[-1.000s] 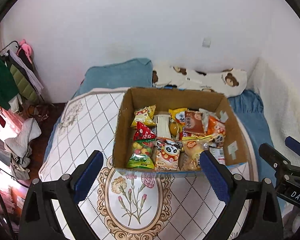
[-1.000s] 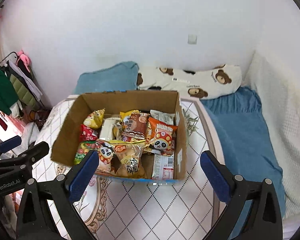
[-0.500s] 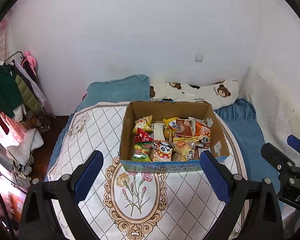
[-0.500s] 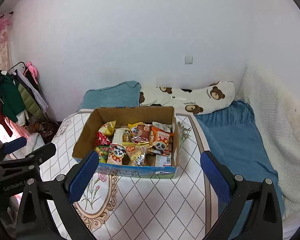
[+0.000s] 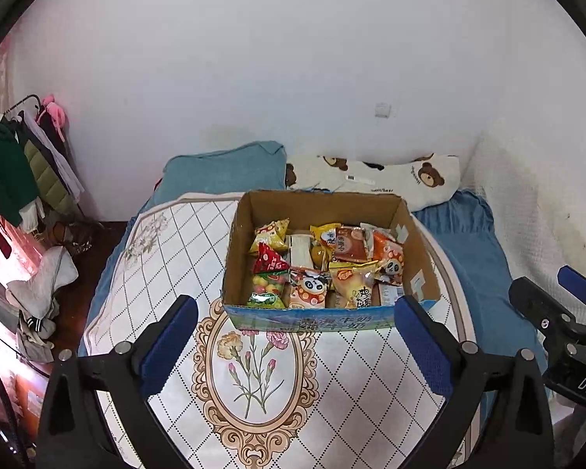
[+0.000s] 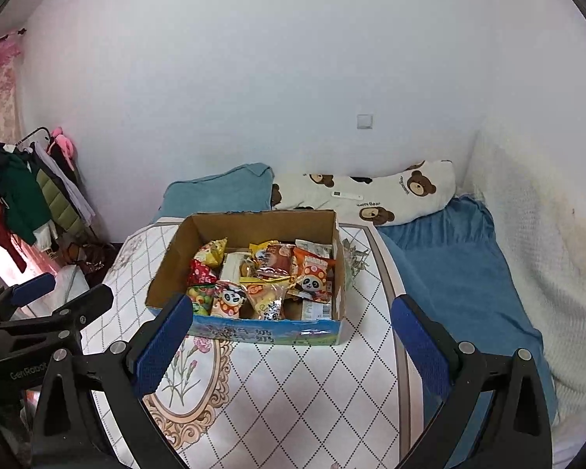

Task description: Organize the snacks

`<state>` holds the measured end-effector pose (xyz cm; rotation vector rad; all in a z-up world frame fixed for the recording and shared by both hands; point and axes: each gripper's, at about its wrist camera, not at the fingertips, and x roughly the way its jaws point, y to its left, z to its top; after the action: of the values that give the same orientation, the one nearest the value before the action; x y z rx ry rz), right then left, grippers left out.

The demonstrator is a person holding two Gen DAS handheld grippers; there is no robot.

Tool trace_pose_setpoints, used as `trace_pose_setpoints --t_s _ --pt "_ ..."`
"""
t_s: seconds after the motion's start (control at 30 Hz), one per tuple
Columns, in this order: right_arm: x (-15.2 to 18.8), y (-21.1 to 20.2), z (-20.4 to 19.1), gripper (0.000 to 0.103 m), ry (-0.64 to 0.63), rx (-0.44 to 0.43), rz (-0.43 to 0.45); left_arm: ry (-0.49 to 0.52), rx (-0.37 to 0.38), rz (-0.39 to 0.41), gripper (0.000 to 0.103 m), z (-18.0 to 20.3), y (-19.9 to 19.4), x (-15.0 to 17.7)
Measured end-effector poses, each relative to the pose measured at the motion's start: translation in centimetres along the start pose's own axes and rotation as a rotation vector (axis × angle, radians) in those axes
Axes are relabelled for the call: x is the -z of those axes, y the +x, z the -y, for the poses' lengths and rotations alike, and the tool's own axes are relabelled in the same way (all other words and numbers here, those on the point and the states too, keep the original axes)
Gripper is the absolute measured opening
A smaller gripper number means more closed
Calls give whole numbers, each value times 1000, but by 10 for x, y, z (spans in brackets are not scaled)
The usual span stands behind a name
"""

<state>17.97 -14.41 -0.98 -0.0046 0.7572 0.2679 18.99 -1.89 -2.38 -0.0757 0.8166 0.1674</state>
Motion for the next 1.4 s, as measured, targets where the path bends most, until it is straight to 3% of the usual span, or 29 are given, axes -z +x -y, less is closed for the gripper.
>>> trace_pose_setpoints --t_s 0.7,1.4 --pt "1 119 8 103 27 35 -100 1 -85 -98 103 2 82 -5" --pt "8 134 8 103 16 54 -117 -4 -76 -141 103 1 95 -1"
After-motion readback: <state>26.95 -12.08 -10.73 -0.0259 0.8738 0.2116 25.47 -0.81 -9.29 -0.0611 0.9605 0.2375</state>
